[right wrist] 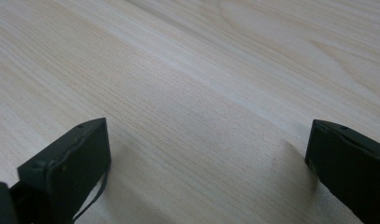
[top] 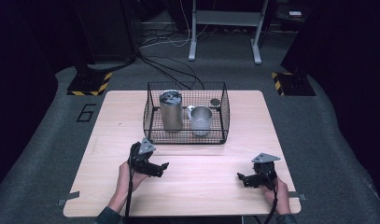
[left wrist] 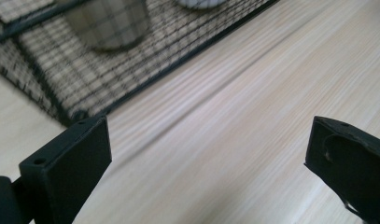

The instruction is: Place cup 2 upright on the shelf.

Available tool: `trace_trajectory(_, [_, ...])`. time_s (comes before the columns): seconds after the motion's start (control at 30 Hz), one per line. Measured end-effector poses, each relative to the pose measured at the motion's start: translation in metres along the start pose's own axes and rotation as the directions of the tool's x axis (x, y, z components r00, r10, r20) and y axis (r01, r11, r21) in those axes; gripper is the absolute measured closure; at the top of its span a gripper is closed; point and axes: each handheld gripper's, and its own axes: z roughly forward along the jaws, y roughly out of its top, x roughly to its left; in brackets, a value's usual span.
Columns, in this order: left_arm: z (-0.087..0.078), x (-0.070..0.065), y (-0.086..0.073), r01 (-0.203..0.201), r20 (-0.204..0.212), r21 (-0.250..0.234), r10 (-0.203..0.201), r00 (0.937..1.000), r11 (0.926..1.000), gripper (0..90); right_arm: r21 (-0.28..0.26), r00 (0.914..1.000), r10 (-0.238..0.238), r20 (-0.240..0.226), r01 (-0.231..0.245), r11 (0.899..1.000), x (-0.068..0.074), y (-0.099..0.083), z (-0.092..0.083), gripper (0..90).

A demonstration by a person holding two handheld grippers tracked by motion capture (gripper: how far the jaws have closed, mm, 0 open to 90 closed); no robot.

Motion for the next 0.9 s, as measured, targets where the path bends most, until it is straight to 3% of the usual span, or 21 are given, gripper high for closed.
trace_trajectory(0.17, [-0.002,0.011,-0.026,0.056,-0.033,0.013,-0.056,0.9979,0.9983,0.1,0.0,1.0,0.0,0.0,0.0,1.0,0.0,0.0,0.0,0.0])
trace_trajectory(0.4, [0.0,0.02,-0.055,0.121,-0.089,0.014,-0.119,0.9889,0.9926,0.1,0.001,1.0,0.0,0.0,0.0,1.0,0.0,0.0,0.0,0.0])
trace_trajectory(0.53, [0.002,0.022,-0.064,0.123,-0.112,0.012,-0.121,0.9863,0.9923,0.0,0.003,1.0,-0.002,0.001,0.002,1.0,0.0,0.0,0.0,0.0])
trace_trajectory(0.9, [0.007,0.026,-0.076,0.145,-0.114,0.03,-0.14,0.9836,0.9891,0.0,0.002,1.0,-0.001,0.0,0.001,1.0,0.0,0.0,0.0,0.0])
